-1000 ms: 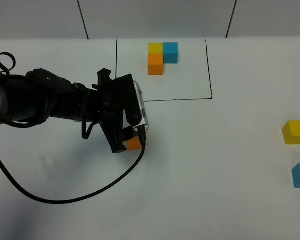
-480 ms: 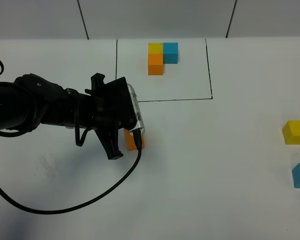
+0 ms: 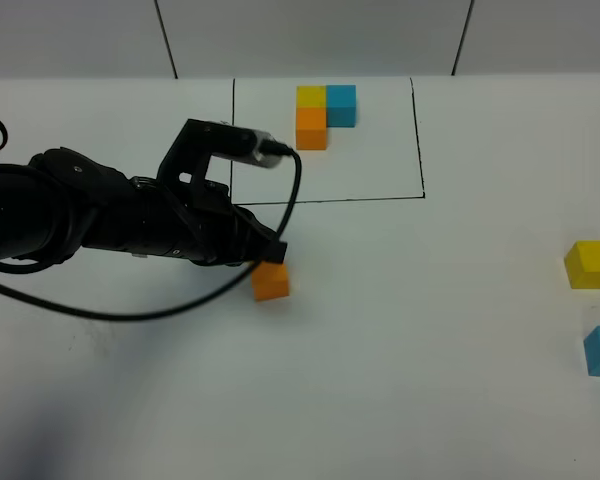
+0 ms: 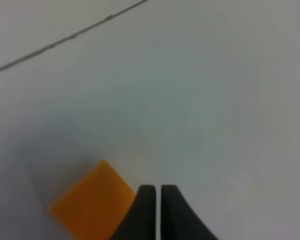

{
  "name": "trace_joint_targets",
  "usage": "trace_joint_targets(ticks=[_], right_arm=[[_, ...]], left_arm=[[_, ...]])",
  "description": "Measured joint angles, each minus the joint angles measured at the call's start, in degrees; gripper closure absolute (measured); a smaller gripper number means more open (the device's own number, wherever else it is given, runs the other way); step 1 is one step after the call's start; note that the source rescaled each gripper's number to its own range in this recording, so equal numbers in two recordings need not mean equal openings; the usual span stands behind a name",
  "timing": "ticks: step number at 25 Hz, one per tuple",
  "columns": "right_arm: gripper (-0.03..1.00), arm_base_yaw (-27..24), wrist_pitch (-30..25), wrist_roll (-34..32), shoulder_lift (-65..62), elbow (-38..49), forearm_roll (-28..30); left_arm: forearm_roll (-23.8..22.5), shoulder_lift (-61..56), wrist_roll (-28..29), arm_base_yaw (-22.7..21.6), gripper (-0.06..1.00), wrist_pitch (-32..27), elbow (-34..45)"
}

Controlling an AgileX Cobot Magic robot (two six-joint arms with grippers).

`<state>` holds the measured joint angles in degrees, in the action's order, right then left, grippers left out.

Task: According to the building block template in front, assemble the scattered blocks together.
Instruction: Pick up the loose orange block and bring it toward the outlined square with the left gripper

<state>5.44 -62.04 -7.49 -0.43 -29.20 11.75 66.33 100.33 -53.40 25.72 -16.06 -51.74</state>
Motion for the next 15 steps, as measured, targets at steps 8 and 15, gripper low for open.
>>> trace_joint_targets(ticks=[8, 15], right_arm=[[0.97, 0.0, 0.0, 0.0, 0.0, 0.0, 0.0], [0.97, 0.0, 0.0, 0.0, 0.0, 0.0, 0.0]], left_arm=[[-8.2, 0.0, 23.3, 0.0, 0.94, 2.5, 0.0], [-12.9, -0.2, 23.9, -0.4, 0.94, 4.9, 0.0]])
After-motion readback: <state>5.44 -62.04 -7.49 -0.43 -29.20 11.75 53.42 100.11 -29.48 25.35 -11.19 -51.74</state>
